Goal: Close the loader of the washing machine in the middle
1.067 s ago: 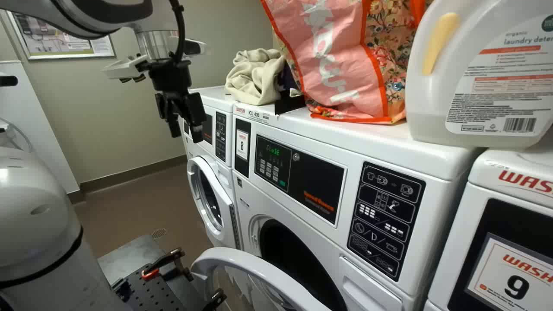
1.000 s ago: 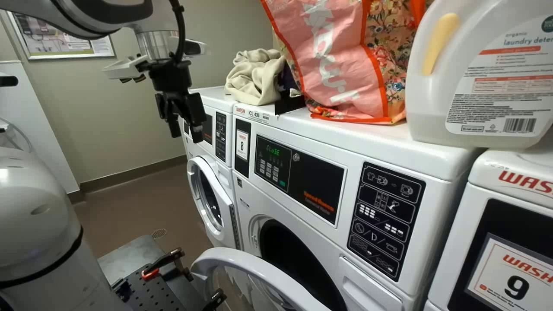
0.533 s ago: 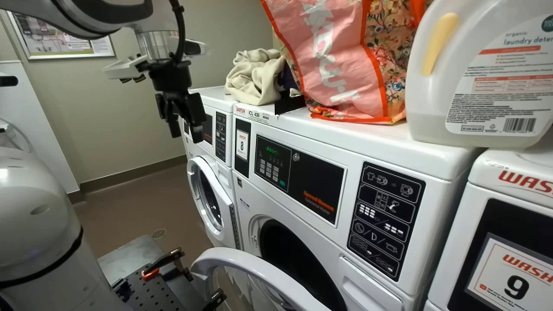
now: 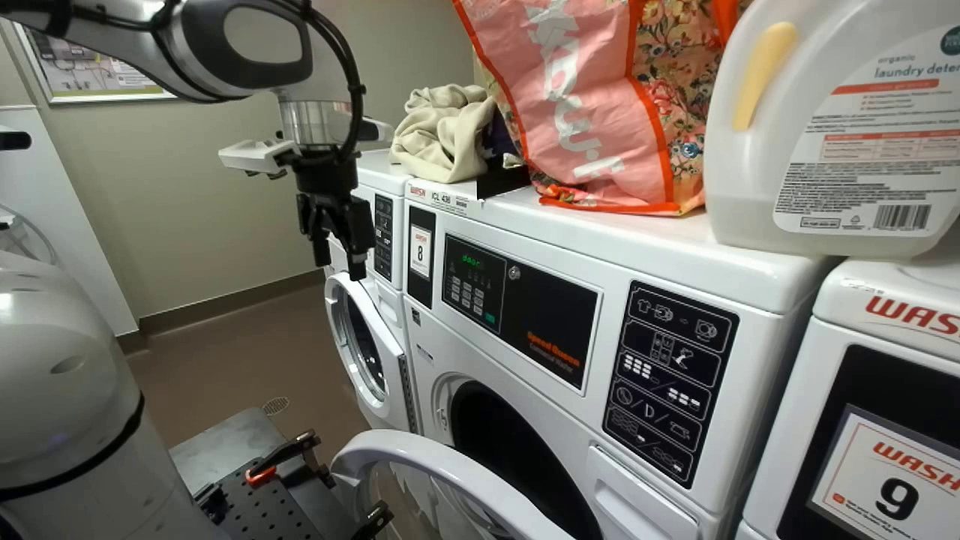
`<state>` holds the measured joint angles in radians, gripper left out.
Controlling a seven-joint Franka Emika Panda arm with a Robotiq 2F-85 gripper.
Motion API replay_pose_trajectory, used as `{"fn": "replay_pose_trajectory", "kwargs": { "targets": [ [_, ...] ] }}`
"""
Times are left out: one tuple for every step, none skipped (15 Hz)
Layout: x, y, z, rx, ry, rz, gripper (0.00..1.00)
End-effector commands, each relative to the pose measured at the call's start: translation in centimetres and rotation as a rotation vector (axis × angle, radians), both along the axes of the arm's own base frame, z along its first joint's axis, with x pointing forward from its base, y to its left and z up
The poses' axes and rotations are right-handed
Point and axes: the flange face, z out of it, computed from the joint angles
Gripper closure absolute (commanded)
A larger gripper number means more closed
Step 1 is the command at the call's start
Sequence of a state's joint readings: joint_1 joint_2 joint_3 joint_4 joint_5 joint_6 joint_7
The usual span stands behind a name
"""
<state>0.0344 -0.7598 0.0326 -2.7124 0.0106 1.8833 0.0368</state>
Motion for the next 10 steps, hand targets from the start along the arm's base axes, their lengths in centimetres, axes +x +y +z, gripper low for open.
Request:
{"fn": "replay_pose_trajectory", "kwargs": {
  "targets": [
    [1.9, -0.2, -3.3, 0.013, 0.066, -0.059, 0.00],
    [2.2, -0.2, -4.3, 0.010, 0.084, -0.070, 0.00],
    [2.5, -0.4, -5.6, 0.007, 0.107, -0.086, 0.00],
    [2.8, -0.5, -6.9, 0.006, 0.128, -0.104, 0.00],
    [3.0, -0.7, -8.3, 0.007, 0.148, -0.128, 0.00],
    [3.2, -0.9, -9.5, 0.011, 0.164, -0.142, 0.00],
    [3.3, -1.0, -10.9, 0.017, 0.183, -0.161, 0.00],
    [3.4, -1.3, -12.3, 0.019, 0.195, -0.175, 0.00],
    [3.5, -1.5, -13.5, 0.023, 0.208, -0.193, 0.00],
    [3.4, -1.7, -14.7, 0.028, 0.216, -0.203, 0.00]
  ]
}}
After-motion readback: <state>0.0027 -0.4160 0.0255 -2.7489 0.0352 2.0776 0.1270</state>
